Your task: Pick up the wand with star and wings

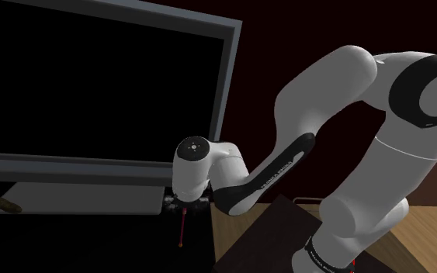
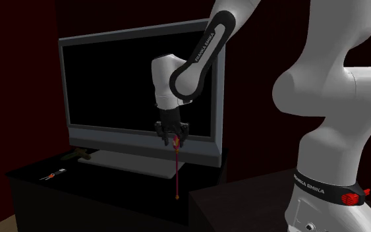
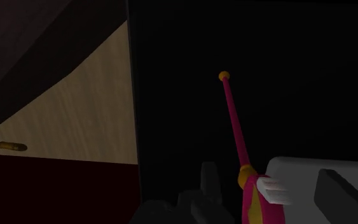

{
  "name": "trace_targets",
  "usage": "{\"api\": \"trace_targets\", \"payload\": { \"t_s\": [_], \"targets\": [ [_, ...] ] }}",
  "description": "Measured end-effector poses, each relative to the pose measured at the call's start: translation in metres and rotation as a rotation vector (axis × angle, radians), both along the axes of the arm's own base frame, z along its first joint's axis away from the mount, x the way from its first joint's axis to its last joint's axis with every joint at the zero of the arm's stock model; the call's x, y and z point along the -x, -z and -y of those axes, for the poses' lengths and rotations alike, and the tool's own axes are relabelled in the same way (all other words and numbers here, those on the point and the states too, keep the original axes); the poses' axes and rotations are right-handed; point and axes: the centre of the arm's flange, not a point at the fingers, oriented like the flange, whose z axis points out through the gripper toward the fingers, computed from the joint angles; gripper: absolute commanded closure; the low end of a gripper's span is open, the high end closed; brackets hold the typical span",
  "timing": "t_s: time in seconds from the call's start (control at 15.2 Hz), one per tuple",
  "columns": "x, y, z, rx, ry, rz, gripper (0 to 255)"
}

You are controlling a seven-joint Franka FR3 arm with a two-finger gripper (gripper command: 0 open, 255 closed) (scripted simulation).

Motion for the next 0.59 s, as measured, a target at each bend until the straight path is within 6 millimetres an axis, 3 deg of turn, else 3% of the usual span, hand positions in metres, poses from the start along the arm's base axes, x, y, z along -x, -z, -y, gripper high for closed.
{"api": "trace_targets", "payload": {
  "t_s": [0.59],
  "targets": [
    [-0.0001,0.001,-0.0005,0.0,-0.001,0.001,255]
  ]
}}
